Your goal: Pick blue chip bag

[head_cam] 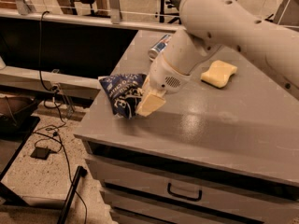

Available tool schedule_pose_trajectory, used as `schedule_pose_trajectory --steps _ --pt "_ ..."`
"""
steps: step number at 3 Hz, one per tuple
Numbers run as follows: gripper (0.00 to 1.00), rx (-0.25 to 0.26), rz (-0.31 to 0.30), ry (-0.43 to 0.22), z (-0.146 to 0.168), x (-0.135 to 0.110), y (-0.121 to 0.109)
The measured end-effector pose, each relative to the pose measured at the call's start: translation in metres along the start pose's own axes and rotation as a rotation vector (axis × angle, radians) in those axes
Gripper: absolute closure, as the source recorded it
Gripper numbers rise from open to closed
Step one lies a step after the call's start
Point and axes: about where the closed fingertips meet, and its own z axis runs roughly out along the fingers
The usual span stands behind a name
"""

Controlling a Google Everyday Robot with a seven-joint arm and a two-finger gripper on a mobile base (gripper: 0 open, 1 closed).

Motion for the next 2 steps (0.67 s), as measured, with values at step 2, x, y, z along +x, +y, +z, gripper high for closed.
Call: schedule_pose_trajectory --steps 2 --pt "1.0 0.004 -0.007 -0.237 -0.048 0.0 -0.012"
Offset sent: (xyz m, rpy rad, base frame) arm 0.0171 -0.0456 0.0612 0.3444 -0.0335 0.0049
